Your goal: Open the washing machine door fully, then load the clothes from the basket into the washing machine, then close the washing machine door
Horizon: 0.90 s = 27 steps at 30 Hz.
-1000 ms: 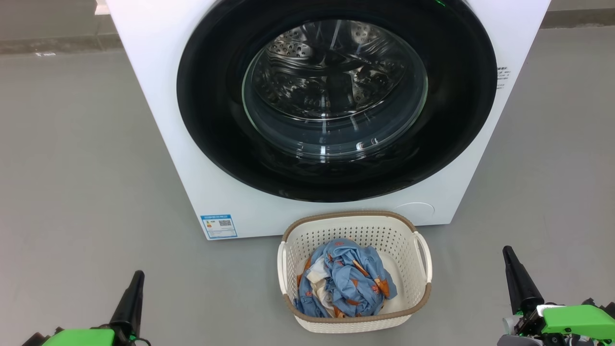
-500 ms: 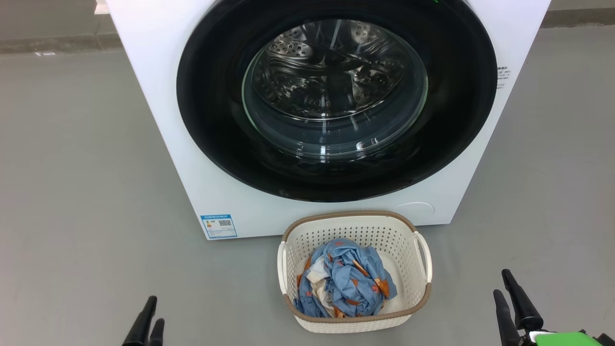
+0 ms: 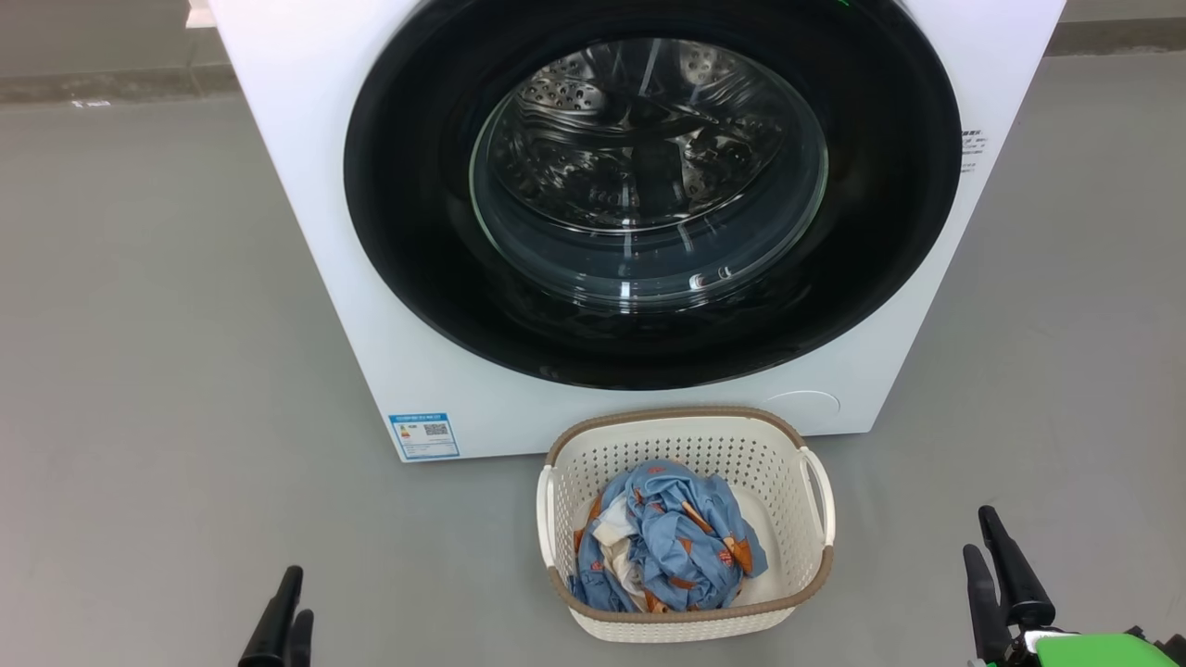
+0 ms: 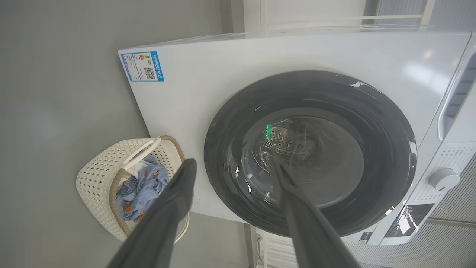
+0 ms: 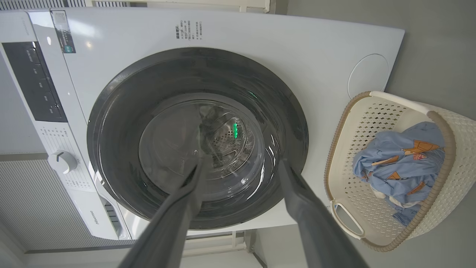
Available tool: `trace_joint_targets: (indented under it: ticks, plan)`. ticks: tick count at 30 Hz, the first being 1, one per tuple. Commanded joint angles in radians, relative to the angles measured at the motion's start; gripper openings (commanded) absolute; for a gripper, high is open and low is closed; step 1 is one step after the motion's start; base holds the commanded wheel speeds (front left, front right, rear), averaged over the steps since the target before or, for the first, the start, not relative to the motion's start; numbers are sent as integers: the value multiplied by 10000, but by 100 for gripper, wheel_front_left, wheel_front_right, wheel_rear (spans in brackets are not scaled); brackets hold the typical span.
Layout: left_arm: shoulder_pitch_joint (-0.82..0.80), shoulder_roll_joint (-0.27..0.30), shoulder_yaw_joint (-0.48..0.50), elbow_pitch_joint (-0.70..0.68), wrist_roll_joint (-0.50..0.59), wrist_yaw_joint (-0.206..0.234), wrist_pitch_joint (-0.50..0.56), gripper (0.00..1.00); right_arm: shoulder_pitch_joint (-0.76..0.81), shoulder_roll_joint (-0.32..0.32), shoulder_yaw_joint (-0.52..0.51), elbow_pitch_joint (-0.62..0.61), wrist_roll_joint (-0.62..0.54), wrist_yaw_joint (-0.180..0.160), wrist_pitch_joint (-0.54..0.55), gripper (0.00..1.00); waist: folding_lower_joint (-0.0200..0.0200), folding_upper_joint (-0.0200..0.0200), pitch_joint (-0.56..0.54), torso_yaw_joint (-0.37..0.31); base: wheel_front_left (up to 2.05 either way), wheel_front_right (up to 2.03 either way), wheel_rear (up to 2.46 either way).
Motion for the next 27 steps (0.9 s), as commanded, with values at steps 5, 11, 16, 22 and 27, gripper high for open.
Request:
trace_joint_targets:
  ticks: [5, 11, 16, 22, 27]
  plan:
    - [-231, 155, 25, -358, 368, -16, -181, 100, -116, -71, 99, -467, -493, 3, -205, 100, -2, -1, -8, 21, 0, 0, 0]
    - [-224, 171, -15, -413, 804, -18, -358, 100, -93, -78, 116, -615, -1185, 4, -381, 100, -2, -1, -30, 44, 0, 0, 0]
    - [-214, 185, -18, -427, 1303, -19, -505, 100, -85, -85, 91, -709, -1960, 5, -526, 100, -2, -1, -53, 57, 0, 0, 0]
    - [-201, 202, 24, -457, 1986, -20, -681, 100, -78, -93, 40, -815, -2987, 6, -702, 100, -2, -1, -80, 57, 0, 0, 0]
    - [-200, 219, 117, -538, 2771, -22, -858, 100, -56, -101, -55, -931, -4049, 7, -878, 100, -2, -1, -87, 49, 0, 0, 0]
